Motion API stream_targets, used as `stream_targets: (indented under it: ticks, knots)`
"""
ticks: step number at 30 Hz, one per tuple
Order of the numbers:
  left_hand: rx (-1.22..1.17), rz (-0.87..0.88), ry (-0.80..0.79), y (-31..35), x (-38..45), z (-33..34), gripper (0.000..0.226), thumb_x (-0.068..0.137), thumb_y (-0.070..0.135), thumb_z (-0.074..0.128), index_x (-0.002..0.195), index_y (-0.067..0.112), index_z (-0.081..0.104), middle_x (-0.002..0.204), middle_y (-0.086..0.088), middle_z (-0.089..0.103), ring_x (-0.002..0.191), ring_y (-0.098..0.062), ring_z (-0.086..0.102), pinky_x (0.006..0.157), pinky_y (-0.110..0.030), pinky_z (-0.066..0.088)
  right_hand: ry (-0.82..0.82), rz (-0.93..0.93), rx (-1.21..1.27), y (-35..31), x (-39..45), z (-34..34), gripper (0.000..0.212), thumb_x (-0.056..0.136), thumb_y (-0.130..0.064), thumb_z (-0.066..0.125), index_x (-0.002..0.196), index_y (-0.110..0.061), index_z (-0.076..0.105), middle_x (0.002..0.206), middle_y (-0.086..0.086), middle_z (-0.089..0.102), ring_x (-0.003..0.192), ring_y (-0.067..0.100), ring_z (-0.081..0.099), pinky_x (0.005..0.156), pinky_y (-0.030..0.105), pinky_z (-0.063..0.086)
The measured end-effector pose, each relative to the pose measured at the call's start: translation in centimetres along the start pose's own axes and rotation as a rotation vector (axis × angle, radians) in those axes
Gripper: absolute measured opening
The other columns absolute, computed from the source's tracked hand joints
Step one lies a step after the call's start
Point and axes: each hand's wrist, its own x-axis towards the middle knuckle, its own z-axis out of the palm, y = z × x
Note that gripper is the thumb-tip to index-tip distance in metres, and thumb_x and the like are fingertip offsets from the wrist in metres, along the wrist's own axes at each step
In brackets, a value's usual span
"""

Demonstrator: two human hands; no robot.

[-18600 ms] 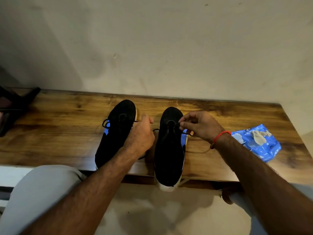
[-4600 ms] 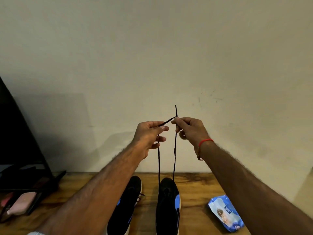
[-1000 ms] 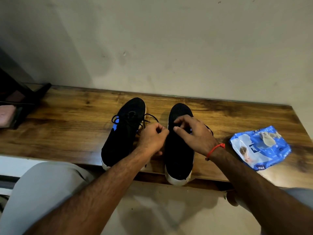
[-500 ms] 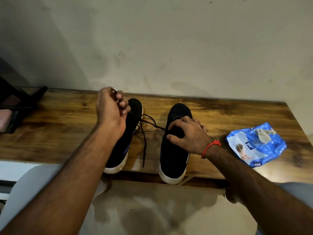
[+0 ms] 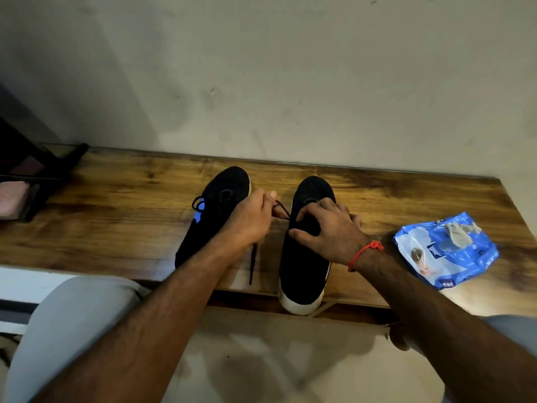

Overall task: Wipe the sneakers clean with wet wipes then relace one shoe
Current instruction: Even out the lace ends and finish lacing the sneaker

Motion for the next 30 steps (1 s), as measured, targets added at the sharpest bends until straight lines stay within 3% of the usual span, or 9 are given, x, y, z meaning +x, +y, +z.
stream_targets:
  ticks: [2,5,8,10,14,19,23,26,30]
  knots:
    - [-0.429,-0.053,0.173,1.3,-0.3,-0.8,0.039,0.110,0.042,0.033,0.100,0.020,0.063,0.101,0.004,0.073,0.099,-0.014,0.065,0.075,-0.029,0.046,-0.010,0.001,0.004,0.1,0.0,-0.1,0.034,0.086,-0.065,0.056,0.111,-0.043,0.052,0.125,-0.008,0.042,0.124,0.021,0.036,0.101,0.050,0.029]
    - [-1.036,0.111,0.487,2.0,0.2,-3.3,0.030,0.110,0.035,0.034,0.101,0.022,0.060,0.093,0.006,0.076,0.102,-0.017,0.071,0.088,-0.034,0.054,-0.023,0.001,0.023,0.1,0.0,-0.2,0.032,0.086,-0.065,0.056,0.111,-0.046,0.050,0.123,-0.009,0.042,0.123,0.022,0.036,0.101,0.052,0.028]
    - [-1.375,0.153,0.369,1.5,0.3,-4.1,0.027,0.109,0.038,0.039,0.097,0.016,0.051,0.070,0.004,0.060,0.064,-0.019,0.063,0.062,-0.039,0.057,-0.051,-0.009,0.043,-0.1,-0.1,-0.1,0.032,0.086,-0.065,0.055,0.113,-0.049,0.047,0.116,-0.012,0.039,0.123,0.023,0.035,0.102,0.052,0.028]
    - [-1.153,0.058,0.307,1.2,0.0,-3.2,0.033,0.108,0.045,0.038,0.090,0.019,0.049,0.062,0.008,0.048,0.051,-0.010,0.045,0.048,-0.030,0.043,-0.071,-0.013,0.022,-0.2,-0.1,0.0,0.032,0.086,-0.065,0.055,0.113,-0.049,0.047,0.115,-0.012,0.038,0.124,0.022,0.035,0.102,0.051,0.027]
    - [-0.565,-0.075,0.224,0.7,-0.4,-1.8,0.044,0.103,0.058,0.038,0.098,0.018,0.057,0.070,0.006,0.051,0.045,-0.002,0.045,0.047,-0.025,0.040,-0.076,-0.011,0.012,-0.2,-0.1,-0.1,0.033,0.085,-0.064,0.055,0.113,-0.048,0.047,0.119,-0.009,0.041,0.124,0.023,0.036,0.102,0.051,0.028]
    - [-0.121,-0.285,-0.204,0.2,-1.1,-1.5,0.026,0.109,0.030,0.042,0.108,0.011,0.058,0.070,-0.008,0.064,0.043,-0.014,0.055,0.040,-0.027,0.048,-0.099,-0.004,0.004,0.1,0.0,-0.3,0.033,0.085,-0.064,0.055,0.113,-0.049,0.047,0.125,-0.007,0.043,0.125,0.024,0.036,0.103,0.051,0.028]
    - [0.354,-0.415,-0.262,-0.7,-1.7,-0.1,0.024,0.108,0.015,0.044,0.101,-0.002,0.060,0.072,-0.015,0.070,0.036,-0.015,0.061,0.036,-0.025,0.049,-0.129,0.012,0.081,0.7,0.1,-0.8,0.024,0.090,-0.063,0.051,0.109,-0.049,0.052,0.113,-0.009,0.046,0.120,0.022,0.037,0.101,0.050,0.030]
    - [0.543,-0.460,-0.241,-2.5,-1.4,0.8,0.019,0.103,0.016,0.056,0.104,0.000,0.065,0.074,-0.012,0.075,0.054,-0.019,0.072,0.056,-0.035,0.063,-0.110,0.010,0.196,1.0,0.2,-1.0,0.009,0.098,-0.050,0.045,0.103,-0.051,0.053,0.105,-0.014,0.050,0.115,0.020,0.045,0.099,0.053,0.034]
    - [0.662,-0.387,-0.260,-4.0,-0.7,1.6,0.025,0.092,0.005,0.069,0.117,0.006,0.065,0.107,-0.011,0.067,0.087,-0.026,0.074,0.076,-0.042,0.064,-0.028,0.078,0.342,1.2,0.0,-1.7,0.029,0.092,-0.031,0.040,0.092,-0.057,0.050,0.096,-0.019,0.061,0.101,0.017,0.057,0.095,0.059,0.042]
